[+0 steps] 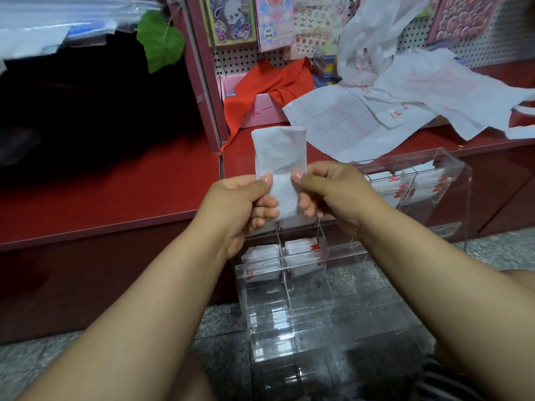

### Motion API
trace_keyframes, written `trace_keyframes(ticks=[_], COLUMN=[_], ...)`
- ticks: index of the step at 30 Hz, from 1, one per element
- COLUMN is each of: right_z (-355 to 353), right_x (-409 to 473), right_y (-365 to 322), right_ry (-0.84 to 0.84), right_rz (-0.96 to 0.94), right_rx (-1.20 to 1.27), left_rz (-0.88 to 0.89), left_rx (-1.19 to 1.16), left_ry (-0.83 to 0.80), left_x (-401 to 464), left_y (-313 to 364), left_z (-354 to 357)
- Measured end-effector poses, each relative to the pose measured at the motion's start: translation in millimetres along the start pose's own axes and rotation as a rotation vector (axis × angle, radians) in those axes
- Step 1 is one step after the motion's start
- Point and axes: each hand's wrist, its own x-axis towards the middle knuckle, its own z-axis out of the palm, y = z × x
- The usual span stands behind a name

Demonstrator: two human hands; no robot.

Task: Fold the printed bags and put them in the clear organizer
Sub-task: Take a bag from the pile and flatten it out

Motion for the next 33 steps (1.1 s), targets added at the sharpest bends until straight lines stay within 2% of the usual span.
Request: trace_keyframes(ticks=[6, 10, 14, 17, 20, 25, 29, 33], right_z=[1.0, 3.2, 4.0, 1.3, 0.9, 2.3, -1.5, -3.6], right_x=[2.1, 1.2, 2.3, 4.0, 2.2, 2.0, 4.5, 4.6], right_y=[2.3, 1.2, 0.9, 5.0, 7.3, 1.5, 2.9, 8.4], right_ry=[-0.042, -0.049, 0.067, 0.130, 0.131, 0.154, 0.245, 0.224], right_rz=[0.036, 0.037, -0.028, -0.113, -0.184, -0.156, -0.217, -0.261], right_rx=[0.112, 0.142, 0.213, 0.142, 0.002, 0.132, 0.067, -0.043], left_rz=[0.037, 0.202, 0.374, 0.366, 0.390, 0.488, 0.470, 0.287], left_rx=[-0.035, 0.053, 0.234, 0.155, 0.164, 0.299, 0.278, 0.002], left_ry=[-0.029, 0.030, 0.027, -0.009, 0.031, -0.005, -0.015, 0.072], left_x=[4.0, 8.6, 4.1, 4.1, 5.8, 9.9, 10.5, 11.8], left_y=[-2.8, -8.4, -9.0, -8.1, -9.8, -15.4, -20.6, -18.9], left_z=[-0.5, -1.9, -2.8, -2.3, -4.5, -4.9, -1.4, 5.2])
